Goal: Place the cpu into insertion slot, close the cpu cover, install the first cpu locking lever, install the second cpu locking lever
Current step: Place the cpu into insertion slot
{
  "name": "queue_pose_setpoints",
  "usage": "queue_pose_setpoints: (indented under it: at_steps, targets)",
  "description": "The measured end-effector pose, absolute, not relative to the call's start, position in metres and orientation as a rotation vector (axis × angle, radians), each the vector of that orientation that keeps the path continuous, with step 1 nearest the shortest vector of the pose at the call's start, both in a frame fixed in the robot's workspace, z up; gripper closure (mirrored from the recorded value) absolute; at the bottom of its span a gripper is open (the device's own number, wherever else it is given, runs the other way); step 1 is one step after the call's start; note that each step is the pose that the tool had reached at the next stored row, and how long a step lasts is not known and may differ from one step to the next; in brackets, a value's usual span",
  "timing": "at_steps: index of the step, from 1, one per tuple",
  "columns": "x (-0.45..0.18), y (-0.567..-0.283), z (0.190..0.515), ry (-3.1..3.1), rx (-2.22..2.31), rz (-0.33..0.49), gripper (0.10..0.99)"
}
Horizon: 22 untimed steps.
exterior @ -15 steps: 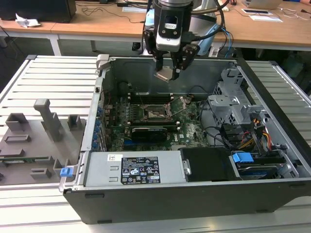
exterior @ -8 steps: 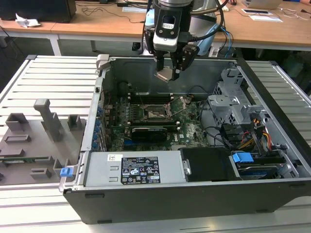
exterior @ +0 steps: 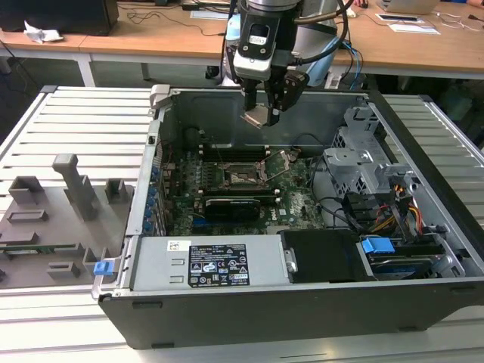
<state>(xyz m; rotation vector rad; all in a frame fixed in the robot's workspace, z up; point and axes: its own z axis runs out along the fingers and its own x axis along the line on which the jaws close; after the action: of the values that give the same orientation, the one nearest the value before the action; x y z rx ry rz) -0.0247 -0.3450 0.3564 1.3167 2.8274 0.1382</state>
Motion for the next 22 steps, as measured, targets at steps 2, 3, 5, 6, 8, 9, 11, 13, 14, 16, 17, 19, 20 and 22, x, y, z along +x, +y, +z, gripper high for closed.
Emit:
queue_pose_setpoints:
  at_steps: [2,3,5,6,8,9,11,13,14,16,17,19,20,22]
  targets:
    - [-0.0247,-0.345,0.3564,2.818,1.336,0.138,0.553]
    - [-0.0247,-0.345,0.3564,2.812,1.347,0.138,0.553]
    - [-0.0247,-0.345,0.3563,2.803,1.364,0.138,0.553]
    - [-0.0247,-0.345,0.3563,2.797,1.377,0.137,0.553]
    - [-0.0247,-0.345,0.3562,2.787,1.395,0.137,0.553]
    - [-0.0247,-0.345,0.3562,2.782,1.403,0.137,0.553]
    - [-0.0247,-0.345,0.3561,2.772,1.423,0.137,0.553]
    - [-0.0247,-0.345,0.356,2.761,1.443,0.136,0.553]
    - [-0.0247,-0.345,0.356,2.755,1.453,0.136,0.553]
    - [-0.0247,-0.345,0.356,2.745,1.471,0.136,0.553]
    - [-0.0247,-0.345,0.3559,2.74,1.48,0.136,0.553]
    - [-0.0247,-0.345,0.3559,2.73,1.497,0.135,0.553]
    - [-0.0247,-0.345,0.3558,2.723,1.509,0.135,0.553]
    - [-0.0247,-0.345,0.3558,2.713,1.525,0.135,0.553]
